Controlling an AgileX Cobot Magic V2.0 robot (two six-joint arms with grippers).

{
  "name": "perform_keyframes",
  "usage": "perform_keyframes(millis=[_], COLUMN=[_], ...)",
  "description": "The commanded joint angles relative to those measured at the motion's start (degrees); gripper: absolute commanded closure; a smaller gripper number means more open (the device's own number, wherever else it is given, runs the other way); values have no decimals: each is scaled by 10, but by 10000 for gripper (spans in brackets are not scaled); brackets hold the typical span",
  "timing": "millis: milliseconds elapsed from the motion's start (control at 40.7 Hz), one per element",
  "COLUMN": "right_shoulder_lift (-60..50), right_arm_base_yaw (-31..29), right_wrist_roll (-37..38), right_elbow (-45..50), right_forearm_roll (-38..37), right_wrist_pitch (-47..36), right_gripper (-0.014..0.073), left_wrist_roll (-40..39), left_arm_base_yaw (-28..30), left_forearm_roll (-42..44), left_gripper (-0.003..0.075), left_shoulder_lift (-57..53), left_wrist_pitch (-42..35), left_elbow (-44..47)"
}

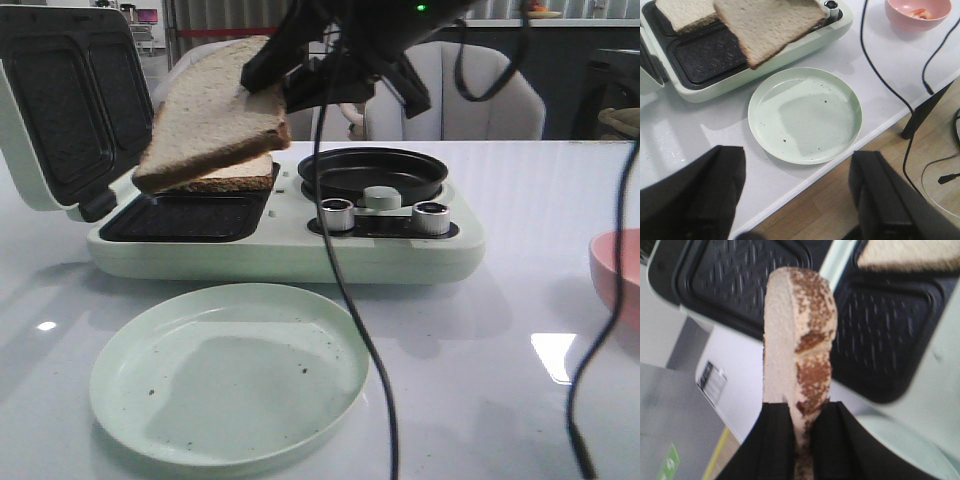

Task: Make breakfast with bread and shrimp
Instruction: 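Carry the bread with the right gripper onto the near sandwich plate, then release the bread and withdraw the right gripper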

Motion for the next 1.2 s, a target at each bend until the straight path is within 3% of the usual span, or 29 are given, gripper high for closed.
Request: perform_keyframes(millis=[0, 270, 442, 516, 663, 737, 811, 1057, 1179], right_shoulder_lift=[14, 134, 183, 194, 206, 208, 209, 207, 181], right_arm_base_yaw=[4, 11, 11, 11, 11, 11, 11, -3, -6], right_wrist_roll=[-13, -13, -13, -13, -13, -13, -13, -22, -41], right_elbow=[-66, -204, -245, -246, -246, -246, -246, -246, -246], right_forearm_roll=[69, 77, 75, 73, 67, 66, 67, 64, 19], right_wrist_pitch=[-10, -4, -6, -6, 8, 8, 5, 39, 61], right_gripper=[540, 538, 525, 447, 128, 27, -8, -8, -8], left_wrist_roll=[-1, -1, -1, -1, -1, -1, -1, -1, -1], left_arm_base_yaw=[-5, -5, -5, -5, -5, -5, -5, -5, -5], left_forearm_roll=[2, 2, 2, 2, 2, 2, 2, 2, 2], left_gripper=[222, 222, 222, 222, 222, 222, 222, 222, 222], left_shoulder_lift=[0, 0, 0, 0, 0, 0, 0, 0, 0], left_wrist_pitch=[-43, -43, -43, -43, -43, -43, -43, -43, -43], left_elbow=[-16, -16, -16, -16, -16, -16, -16, -16, -16])
